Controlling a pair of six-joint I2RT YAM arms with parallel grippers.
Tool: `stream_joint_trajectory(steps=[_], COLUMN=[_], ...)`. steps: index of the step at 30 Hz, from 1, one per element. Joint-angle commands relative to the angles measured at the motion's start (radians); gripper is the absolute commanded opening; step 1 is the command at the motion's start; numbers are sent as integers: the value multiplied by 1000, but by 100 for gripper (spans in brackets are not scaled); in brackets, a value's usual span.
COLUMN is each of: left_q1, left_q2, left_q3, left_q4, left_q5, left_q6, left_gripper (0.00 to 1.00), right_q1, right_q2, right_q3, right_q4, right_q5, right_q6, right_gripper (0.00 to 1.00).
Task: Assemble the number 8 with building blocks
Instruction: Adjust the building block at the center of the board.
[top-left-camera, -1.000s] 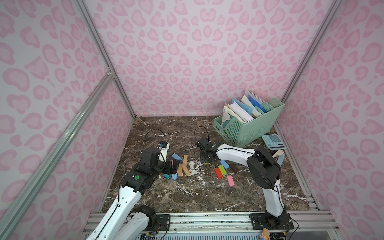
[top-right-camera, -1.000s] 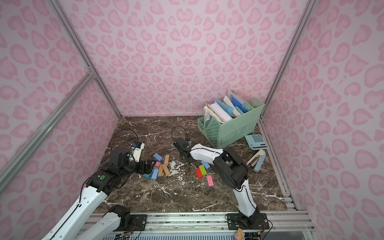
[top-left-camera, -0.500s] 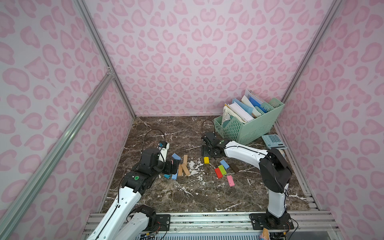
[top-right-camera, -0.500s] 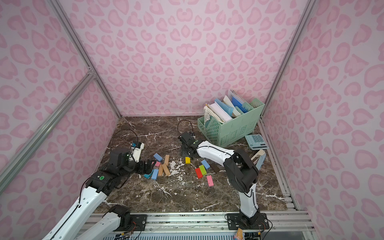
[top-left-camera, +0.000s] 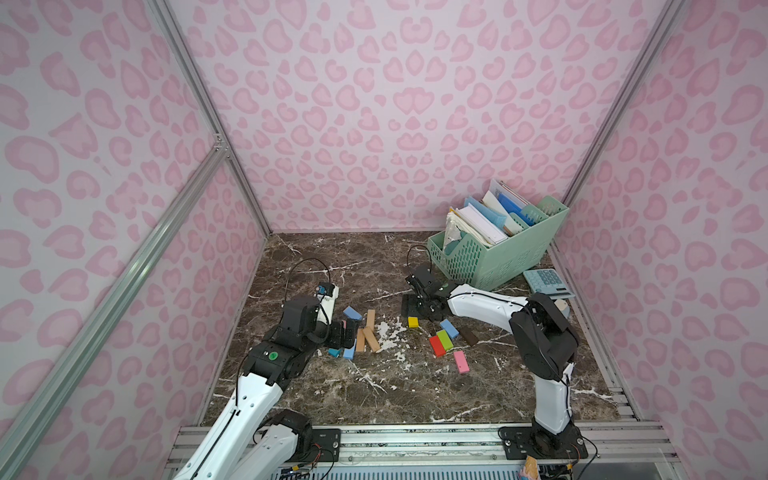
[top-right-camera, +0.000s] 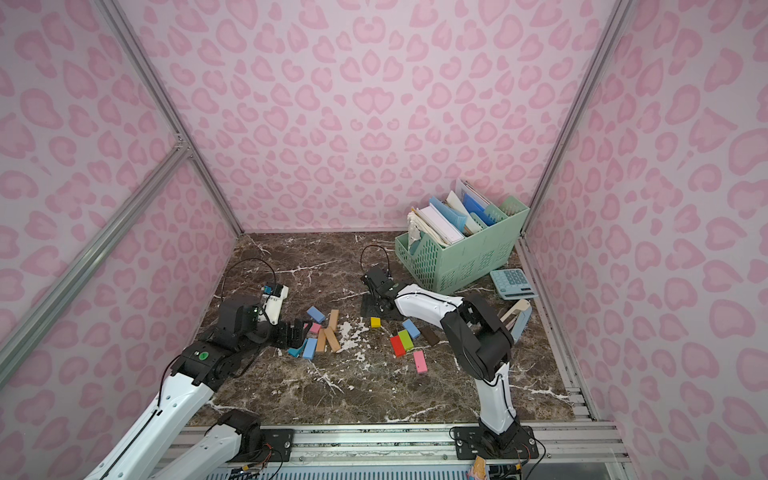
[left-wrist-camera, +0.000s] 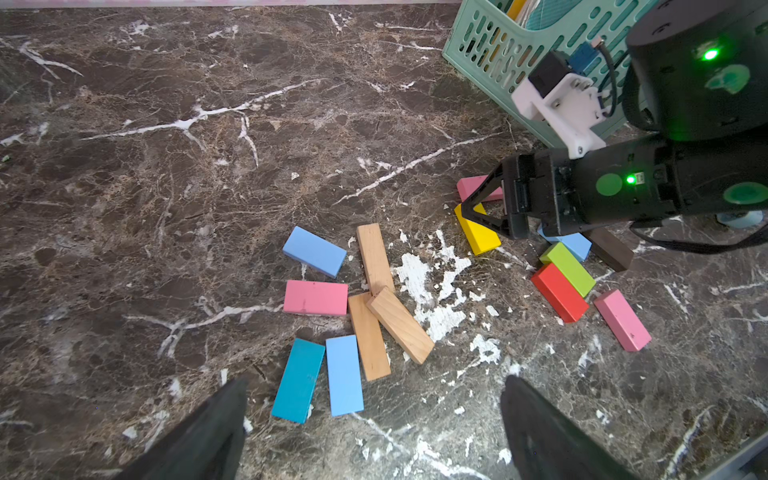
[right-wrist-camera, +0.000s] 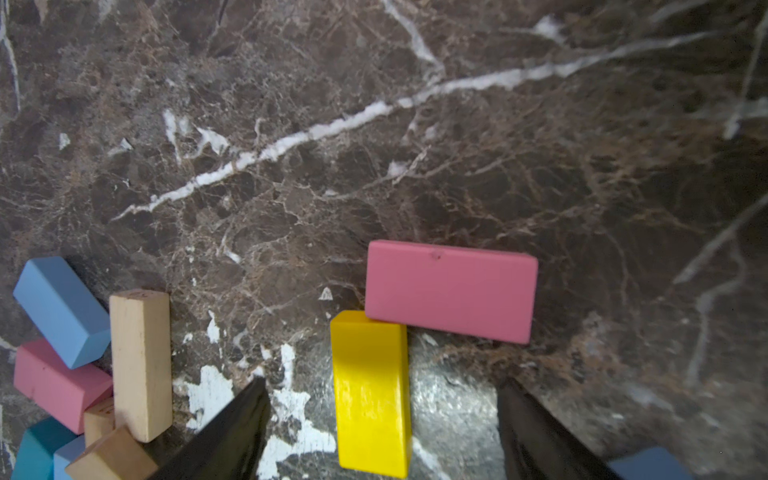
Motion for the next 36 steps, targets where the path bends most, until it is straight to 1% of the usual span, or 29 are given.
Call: stream_joint_trajectory(steps=[1, 28, 32, 36], left_q1=[0, 0, 0, 0], left_q2=[-1, 3, 2, 3], left_q3=[-1, 0, -1, 0], left_q4=[9, 8, 8, 7], left_q5=[5, 3, 4, 4], left_q6=[0, 2, 1, 2], left_gripper=[98, 98, 98, 98], right_q1=[-4, -30, -30, -26], right_q2=[8, 47, 14, -69], right_q3=[1, 4, 7, 7], right_q4=[14, 44, 35, 5], right_q5=[-11, -30, -29, -8], right_q6=[7, 5, 3, -23], right_gripper=[87, 87, 87, 87])
